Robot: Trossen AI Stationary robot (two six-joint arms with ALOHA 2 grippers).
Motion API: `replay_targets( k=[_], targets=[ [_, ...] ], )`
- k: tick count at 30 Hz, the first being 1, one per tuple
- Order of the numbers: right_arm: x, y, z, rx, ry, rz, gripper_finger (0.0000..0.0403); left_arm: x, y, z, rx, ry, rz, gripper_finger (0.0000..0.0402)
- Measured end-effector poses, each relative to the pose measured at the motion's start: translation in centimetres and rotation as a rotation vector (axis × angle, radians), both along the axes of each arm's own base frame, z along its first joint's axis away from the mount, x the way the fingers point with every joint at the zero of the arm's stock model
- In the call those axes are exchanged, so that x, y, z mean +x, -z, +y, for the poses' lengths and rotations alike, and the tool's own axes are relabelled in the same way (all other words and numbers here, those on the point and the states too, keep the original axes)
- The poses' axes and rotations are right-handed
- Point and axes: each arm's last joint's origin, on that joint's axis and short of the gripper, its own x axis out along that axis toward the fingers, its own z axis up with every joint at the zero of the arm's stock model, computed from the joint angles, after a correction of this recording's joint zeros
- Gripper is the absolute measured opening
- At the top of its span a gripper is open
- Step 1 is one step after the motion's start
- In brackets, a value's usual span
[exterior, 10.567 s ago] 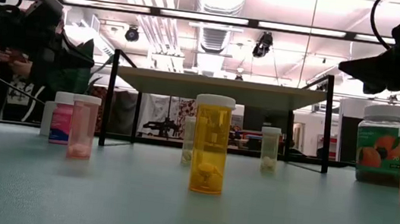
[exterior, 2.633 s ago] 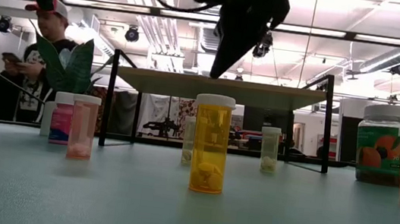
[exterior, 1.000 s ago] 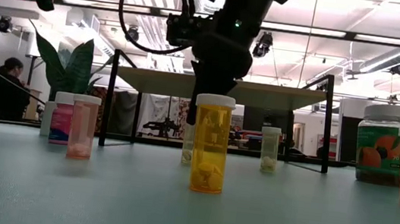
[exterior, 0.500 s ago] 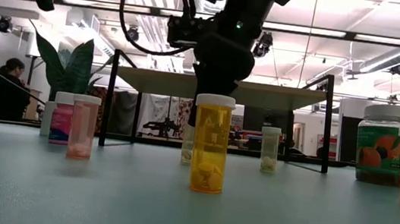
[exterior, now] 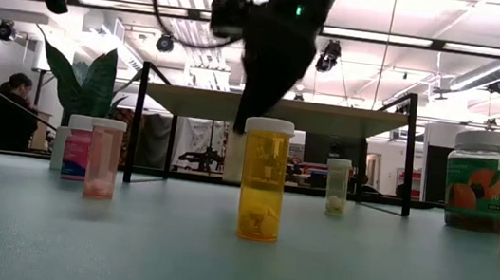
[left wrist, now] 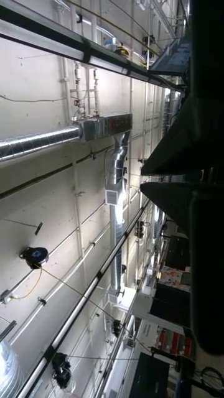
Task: Pick and place medicine bottles onto shelf by color
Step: Put the left yellow pill bottle on the shelf
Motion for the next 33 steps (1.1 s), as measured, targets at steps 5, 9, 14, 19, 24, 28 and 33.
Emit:
replay_targets(
  k=[5,9,14,19,24,28,33],
  targets=[
    [-0.5,-3.6,0.2,0.104,-0.041,-0.026,0.011,0.0,0.0,0.0,0.0,0.0,-0.001,0.0011],
    [-1.4,-7.5,0.2,0.185,-0.048,-0.071,0.011,0.0,0.0,0.0,0.0,0.0,-0.002,0.0011],
    [-2.8,-12.4,-1.1,0.188,0.016,-0.062,0.0112,0.0,0.0,0.0,0.0,0.0,-0.003,0.0011],
    [-4.1,-15.6,-3.8,0.152,0.083,-0.06,0.0109,0.0,0.0,0.0,0.0,0.0,-0.003,0.0011],
    [-5.1,-16.6,-8.4,0.129,0.16,-0.042,0.0109,-0.1,0.0,0.0,0.0,0.0,-0.006,0.0011],
    [-6.2,-16.5,-12.7,0.118,0.253,-0.006,0.0109,-0.1,-0.1,0.0,0.0,0.0,-0.008,0.0011],
    [-8.2,-16.6,-17.8,0.123,0.404,0.013,0.0109,-0.1,0.0,0.0,0.0,0.0,-0.007,0.0011]
  ],
)
